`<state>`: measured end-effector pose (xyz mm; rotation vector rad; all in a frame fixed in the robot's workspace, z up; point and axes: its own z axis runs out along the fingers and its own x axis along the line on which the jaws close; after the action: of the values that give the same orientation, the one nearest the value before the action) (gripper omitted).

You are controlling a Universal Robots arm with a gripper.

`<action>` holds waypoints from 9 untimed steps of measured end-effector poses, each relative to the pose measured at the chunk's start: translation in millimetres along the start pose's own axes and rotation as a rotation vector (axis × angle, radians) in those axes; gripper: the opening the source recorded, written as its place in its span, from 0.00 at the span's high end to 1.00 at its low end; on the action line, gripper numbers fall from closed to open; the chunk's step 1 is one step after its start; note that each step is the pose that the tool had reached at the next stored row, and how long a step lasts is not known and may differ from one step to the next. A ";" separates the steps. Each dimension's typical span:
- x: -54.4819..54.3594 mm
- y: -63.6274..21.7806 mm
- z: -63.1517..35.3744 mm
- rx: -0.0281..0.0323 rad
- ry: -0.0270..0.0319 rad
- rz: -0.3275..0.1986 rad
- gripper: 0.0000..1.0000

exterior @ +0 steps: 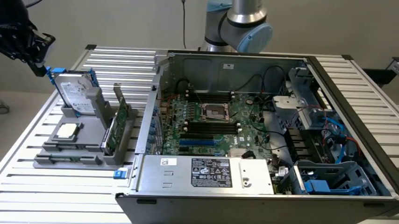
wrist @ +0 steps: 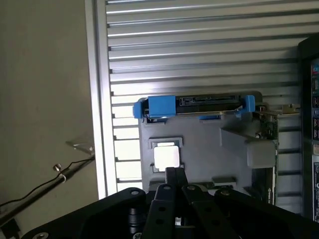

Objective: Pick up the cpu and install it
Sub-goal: 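Reach for the cpu, then pick up the cpu and move it towards the insertion slot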

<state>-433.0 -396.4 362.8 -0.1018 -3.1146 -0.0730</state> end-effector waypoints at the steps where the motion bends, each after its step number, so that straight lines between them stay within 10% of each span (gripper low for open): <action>1: 0.0 0.0 0.8 0.0003 0.0005 -0.009 0.89; 9: 0.1 -0.1 2.5 0.0016 0.0026 -0.056 0.89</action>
<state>-433.1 -396.4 360.3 -0.0149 -3.1149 -0.0716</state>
